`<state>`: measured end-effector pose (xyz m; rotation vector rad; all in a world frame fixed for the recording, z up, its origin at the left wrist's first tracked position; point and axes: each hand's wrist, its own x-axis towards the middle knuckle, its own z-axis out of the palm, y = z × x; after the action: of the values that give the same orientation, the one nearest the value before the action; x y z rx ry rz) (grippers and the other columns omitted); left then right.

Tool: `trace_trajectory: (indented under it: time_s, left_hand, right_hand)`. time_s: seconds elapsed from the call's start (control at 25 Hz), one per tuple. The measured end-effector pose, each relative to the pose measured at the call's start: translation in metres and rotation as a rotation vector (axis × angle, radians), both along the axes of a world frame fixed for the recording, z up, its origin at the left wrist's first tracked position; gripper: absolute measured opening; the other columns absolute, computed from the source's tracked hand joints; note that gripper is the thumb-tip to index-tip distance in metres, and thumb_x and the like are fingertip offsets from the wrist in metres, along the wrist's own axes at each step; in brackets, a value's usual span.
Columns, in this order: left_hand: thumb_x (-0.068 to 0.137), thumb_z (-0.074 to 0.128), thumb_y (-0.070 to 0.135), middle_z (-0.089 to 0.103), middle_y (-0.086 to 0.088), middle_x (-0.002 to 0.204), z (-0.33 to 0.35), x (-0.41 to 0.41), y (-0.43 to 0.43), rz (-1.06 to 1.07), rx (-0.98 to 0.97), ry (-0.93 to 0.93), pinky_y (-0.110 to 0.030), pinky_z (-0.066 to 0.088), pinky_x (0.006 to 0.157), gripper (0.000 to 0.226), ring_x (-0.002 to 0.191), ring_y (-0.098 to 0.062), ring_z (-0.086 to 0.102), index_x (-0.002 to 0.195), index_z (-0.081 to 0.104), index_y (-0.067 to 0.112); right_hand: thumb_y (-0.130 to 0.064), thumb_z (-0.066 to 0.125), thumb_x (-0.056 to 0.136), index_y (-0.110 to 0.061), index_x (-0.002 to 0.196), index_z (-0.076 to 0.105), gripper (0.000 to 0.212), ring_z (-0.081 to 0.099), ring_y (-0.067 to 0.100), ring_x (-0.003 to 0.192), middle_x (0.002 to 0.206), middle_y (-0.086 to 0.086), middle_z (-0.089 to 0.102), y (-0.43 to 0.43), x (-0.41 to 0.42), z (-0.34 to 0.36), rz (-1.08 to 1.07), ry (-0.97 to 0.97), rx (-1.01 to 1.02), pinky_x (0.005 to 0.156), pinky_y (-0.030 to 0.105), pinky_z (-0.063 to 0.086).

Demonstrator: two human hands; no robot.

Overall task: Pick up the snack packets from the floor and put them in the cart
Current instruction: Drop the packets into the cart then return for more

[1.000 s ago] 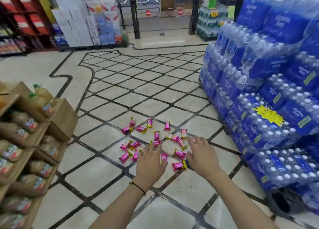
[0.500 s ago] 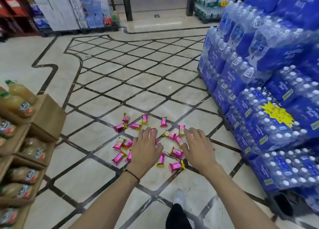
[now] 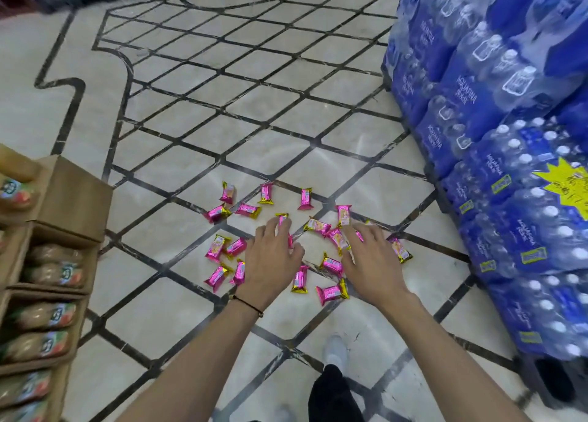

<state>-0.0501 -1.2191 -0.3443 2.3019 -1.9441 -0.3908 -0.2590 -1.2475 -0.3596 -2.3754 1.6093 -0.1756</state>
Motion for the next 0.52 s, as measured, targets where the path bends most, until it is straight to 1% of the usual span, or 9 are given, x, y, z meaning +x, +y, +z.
trace_trajectory:
  time_s: [0.08, 0.12, 0.24, 0.32, 0.4, 0.52]
  left_hand:
    - [0.095, 0.052, 0.041, 0.05, -0.009, 0.142, -0.029, 0.005, -0.02, 0.05, 0.019, 0.032, -0.045, 0.047, 0.088, 0.053, 0.119, -0.036, 0.05, 0.141, 0.048, 0.016]
    - [0.095, 0.053, 0.041, 0.05, -0.008, 0.141, -0.048, 0.009, -0.032, 0.068, 0.03, 0.045, -0.045, 0.046, 0.088, 0.052, 0.117, -0.037, 0.051, 0.141, 0.048, 0.016]
    - [0.093, 0.049, 0.043, 0.051, -0.008, 0.138, -0.13, 0.019, -0.059, 0.085, 0.096, 0.072, -0.047, 0.047, 0.086, 0.053, 0.116, -0.038, 0.052, 0.14, 0.048, 0.017]
    - [0.088, 0.043, 0.047, 0.053, -0.01, 0.133, -0.185, 0.028, -0.066, 0.057, 0.106, 0.097, -0.047, 0.051, 0.085, 0.059, 0.111, -0.038, 0.055, 0.138, 0.05, 0.016]
    - [0.085, 0.044, 0.047, 0.054, -0.012, 0.134, -0.261, 0.038, -0.073, 0.021, 0.131, 0.075, -0.048, 0.05, 0.089, 0.061, 0.111, -0.038, 0.055, 0.137, 0.051, 0.014]
    - [0.088, 0.054, 0.039, 0.052, -0.011, 0.132, -0.375, 0.049, -0.075, 0.003, 0.195, 0.116, -0.049, 0.05, 0.087, 0.051, 0.112, -0.038, 0.053, 0.131, 0.052, 0.013]
  right_hand:
    - [-0.019, 0.06, 0.084, -0.013, 0.133, 0.053, 0.049, 0.049, 0.035, 0.116, 0.127, 0.011, 0.057, -0.017, -0.002, -0.034, 0.027, 0.011, 0.036, 0.09, 0.048, 0.049]
    - [-0.018, 0.063, 0.083, -0.013, 0.132, 0.054, 0.05, 0.05, 0.035, 0.116, 0.127, 0.011, 0.057, -0.026, -0.001, -0.054, 0.042, 0.019, 0.05, 0.089, 0.048, 0.05]
    - [-0.013, 0.066, 0.079, -0.013, 0.129, 0.055, 0.052, 0.052, 0.037, 0.117, 0.129, 0.012, 0.058, -0.05, 0.003, -0.142, 0.061, 0.053, 0.104, 0.082, 0.047, 0.053]
    - [-0.012, 0.065, 0.079, -0.013, 0.132, 0.051, 0.055, 0.05, 0.036, 0.119, 0.132, 0.012, 0.055, -0.057, 0.007, -0.2, 0.063, 0.046, 0.159, 0.084, 0.047, 0.052]
    - [-0.012, 0.064, 0.08, -0.012, 0.135, 0.049, 0.057, 0.048, 0.035, 0.12, 0.133, 0.011, 0.054, -0.062, 0.012, -0.275, 0.059, 0.038, 0.174, 0.089, 0.048, 0.051]
    - [-0.009, 0.064, 0.08, -0.009, 0.13, 0.054, 0.051, 0.049, 0.034, 0.115, 0.126, 0.012, 0.057, -0.059, 0.022, -0.385, 0.052, -0.002, 0.171, 0.089, 0.048, 0.05]
